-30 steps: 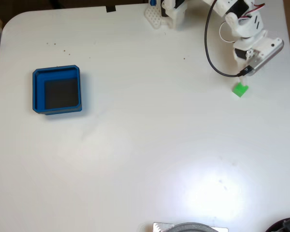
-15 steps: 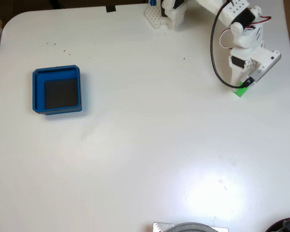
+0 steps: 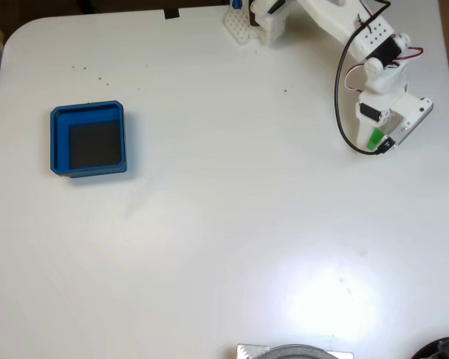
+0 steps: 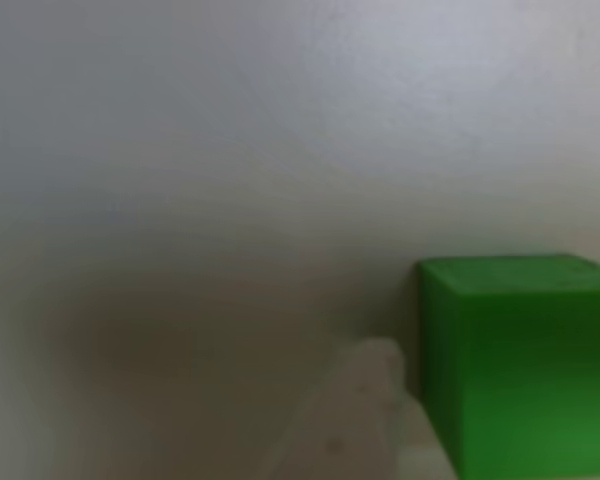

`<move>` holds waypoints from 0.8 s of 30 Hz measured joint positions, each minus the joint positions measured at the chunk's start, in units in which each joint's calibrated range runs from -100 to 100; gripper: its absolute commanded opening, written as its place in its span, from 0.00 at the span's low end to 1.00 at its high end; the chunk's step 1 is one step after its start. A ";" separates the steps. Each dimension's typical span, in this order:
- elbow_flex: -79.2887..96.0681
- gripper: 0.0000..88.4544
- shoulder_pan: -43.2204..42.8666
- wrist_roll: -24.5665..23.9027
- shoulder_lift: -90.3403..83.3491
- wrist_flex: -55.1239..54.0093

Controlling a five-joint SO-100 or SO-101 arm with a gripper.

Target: Pick up green cube and drop it in the blue box

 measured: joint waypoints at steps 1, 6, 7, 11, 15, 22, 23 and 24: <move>0.00 0.41 0.07 0.00 0.33 0.00; -0.09 0.41 0.71 0.00 1.25 0.00; -0.09 0.41 0.85 0.00 1.34 0.00; -0.09 0.41 1.14 0.00 1.34 0.00; -0.09 0.41 1.21 0.00 1.34 0.00; -0.09 0.41 1.21 0.00 1.84 0.00; -0.36 0.41 1.21 0.00 2.42 0.00; -0.54 0.41 1.21 0.00 3.01 0.00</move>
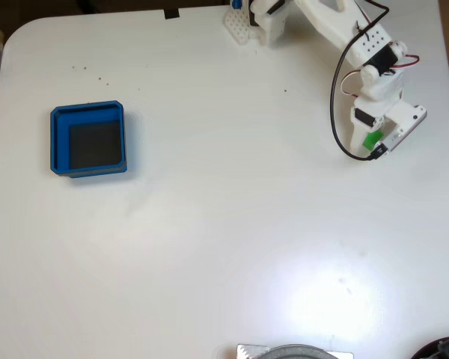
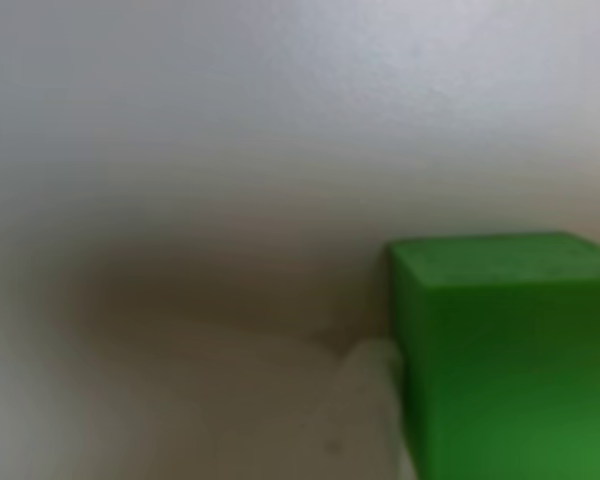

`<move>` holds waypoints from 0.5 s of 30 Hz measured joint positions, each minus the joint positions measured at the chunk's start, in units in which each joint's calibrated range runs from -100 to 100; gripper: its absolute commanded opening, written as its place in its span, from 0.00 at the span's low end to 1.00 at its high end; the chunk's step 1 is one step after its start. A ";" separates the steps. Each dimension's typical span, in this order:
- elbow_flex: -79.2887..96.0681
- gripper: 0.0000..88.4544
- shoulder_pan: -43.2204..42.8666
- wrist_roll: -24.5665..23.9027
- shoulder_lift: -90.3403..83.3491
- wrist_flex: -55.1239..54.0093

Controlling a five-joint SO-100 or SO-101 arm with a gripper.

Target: Pick up green cube and drop it in the blue box

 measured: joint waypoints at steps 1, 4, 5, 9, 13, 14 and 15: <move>-0.27 0.41 0.00 0.00 0.50 0.00; -1.61 0.41 0.00 0.00 1.34 0.00; -1.97 0.41 0.00 0.00 1.42 0.00; -2.51 0.41 0.00 0.00 1.42 0.00; -2.51 0.41 0.00 0.00 1.42 -0.17; -2.51 0.41 0.00 0.00 1.42 -0.17; -2.51 0.41 0.00 0.00 1.42 -0.17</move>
